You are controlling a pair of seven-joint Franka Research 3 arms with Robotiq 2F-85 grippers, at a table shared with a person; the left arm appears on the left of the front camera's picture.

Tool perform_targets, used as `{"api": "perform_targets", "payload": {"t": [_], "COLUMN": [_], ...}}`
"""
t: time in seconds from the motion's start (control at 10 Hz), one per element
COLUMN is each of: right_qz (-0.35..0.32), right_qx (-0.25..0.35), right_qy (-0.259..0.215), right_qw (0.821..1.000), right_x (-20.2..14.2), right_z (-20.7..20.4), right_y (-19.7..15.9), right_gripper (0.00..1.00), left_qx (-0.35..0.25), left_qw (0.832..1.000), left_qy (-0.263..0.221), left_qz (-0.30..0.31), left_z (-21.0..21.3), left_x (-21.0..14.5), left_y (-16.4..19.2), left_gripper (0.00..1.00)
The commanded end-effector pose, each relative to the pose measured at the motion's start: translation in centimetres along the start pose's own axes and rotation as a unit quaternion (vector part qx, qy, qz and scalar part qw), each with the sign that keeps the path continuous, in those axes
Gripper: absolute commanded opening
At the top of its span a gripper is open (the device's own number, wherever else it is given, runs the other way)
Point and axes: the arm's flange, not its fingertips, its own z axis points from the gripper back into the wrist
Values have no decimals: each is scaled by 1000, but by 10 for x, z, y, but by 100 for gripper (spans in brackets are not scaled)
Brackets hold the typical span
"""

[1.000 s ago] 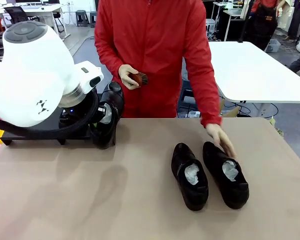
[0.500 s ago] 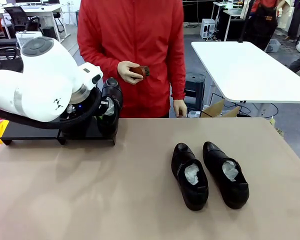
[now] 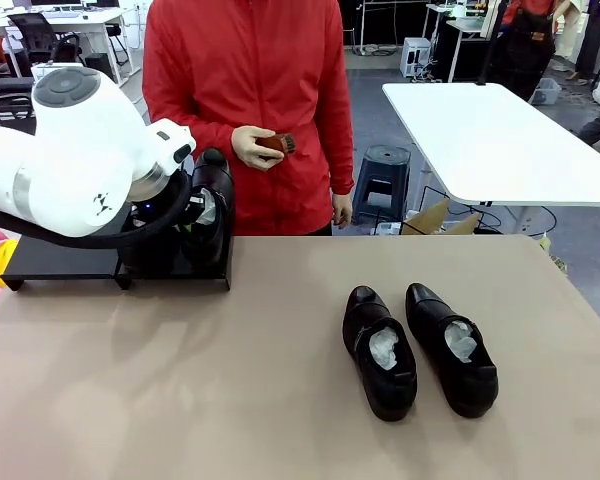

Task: Organize the shoes by placing them on the stand.
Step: Place the Shoe from the middle of the table onto the Shoes Stand.

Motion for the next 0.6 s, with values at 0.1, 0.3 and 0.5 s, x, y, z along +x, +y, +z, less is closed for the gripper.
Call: {"api": "perform_targets", "payload": {"t": [0.1, 0.3, 0.5], "right_qz": [0, 0, 0], "right_qx": [1, 1, 1], "right_qy": [-2, -2, -2], "right_qw": [1000, 1000, 1000], "right_x": [0, 0, 0], "right_z": [1, 1, 1], "right_y": [-2, -2, -2], "right_gripper": [100, 100, 100], "left_qx": [18, 21, 20], "left_qw": [999, 999, 999], "left_qy": [-21, -31, -34], "left_qz": [23, 29, 31], "left_z": [-15, -22, -25], "left_x": [5, 5, 5], "left_y": [-6, -4, -3], "left_gripper": [0, 0, 0]}}
